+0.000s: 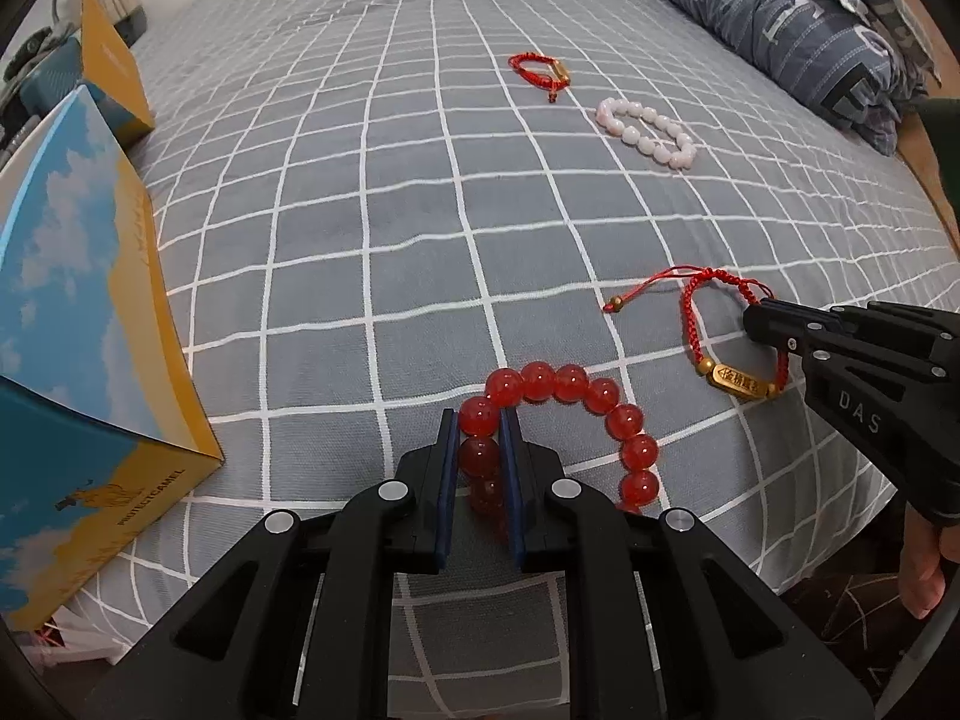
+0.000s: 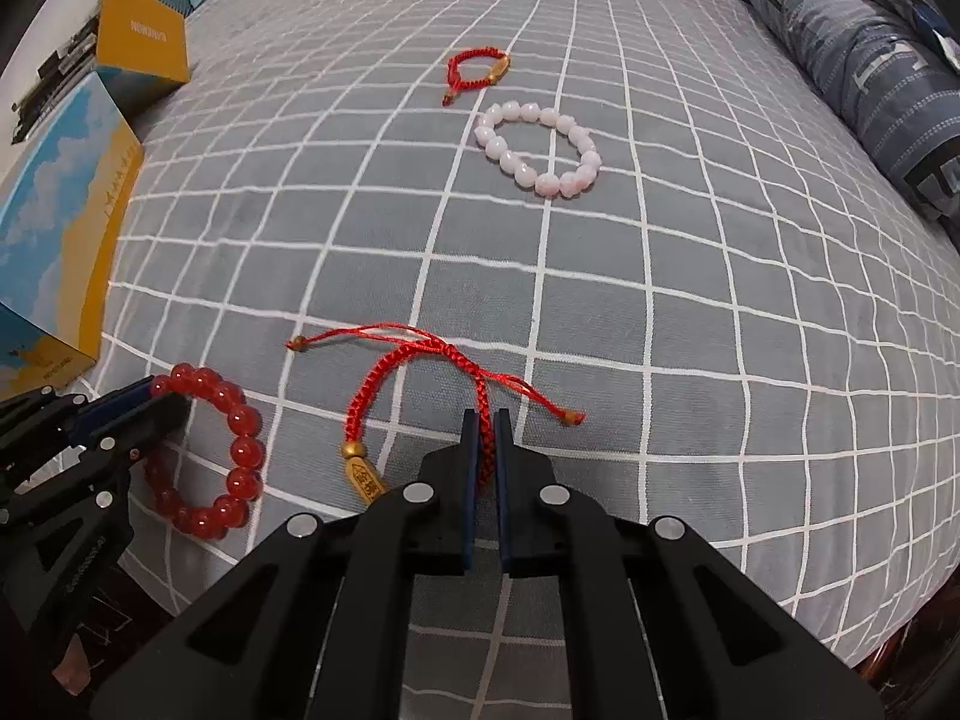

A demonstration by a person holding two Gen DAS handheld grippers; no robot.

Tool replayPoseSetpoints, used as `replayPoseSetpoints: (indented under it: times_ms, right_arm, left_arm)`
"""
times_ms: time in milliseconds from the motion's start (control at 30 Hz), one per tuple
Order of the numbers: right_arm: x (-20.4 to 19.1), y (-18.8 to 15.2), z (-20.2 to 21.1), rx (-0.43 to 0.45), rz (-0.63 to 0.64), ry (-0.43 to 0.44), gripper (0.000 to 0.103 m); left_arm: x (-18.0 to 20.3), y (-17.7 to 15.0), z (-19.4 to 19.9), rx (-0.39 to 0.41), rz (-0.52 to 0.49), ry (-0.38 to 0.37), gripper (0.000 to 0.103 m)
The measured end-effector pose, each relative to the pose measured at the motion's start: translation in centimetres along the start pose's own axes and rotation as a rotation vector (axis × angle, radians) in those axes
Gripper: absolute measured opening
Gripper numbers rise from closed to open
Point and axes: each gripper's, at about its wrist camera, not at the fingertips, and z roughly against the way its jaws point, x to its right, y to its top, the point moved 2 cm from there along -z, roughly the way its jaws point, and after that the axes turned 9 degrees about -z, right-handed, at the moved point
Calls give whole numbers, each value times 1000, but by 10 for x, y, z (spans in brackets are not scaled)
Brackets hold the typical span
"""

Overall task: Organize jewelry
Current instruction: 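Grasp the red bead bracelet with the left tool while the right tool grasps the red string bracelet, then carry the red bead and red string bracelets over the white box with both tools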

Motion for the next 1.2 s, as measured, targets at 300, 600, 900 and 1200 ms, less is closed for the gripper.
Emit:
replayPoseSetpoints:
  times_ms: [300, 600, 900, 1200]
  right_arm:
    - [4, 7, 16, 53, -27, 26, 4]
    - [4, 17, 41, 144, -62, 52, 4]
    - [-2, 28, 65, 288, -78, -21, 4]
    - [-5, 31, 87, 403, -83, -72, 4]
  left_arm:
    - [-5, 5, 18, 51, 36, -6, 13]
    - [-10, 14, 42, 118, 59, -9, 13]
    - [-20, 26, 67, 205, 75, 6, 13]
    - [-25, 30, 103, 334, 80, 63, 13]
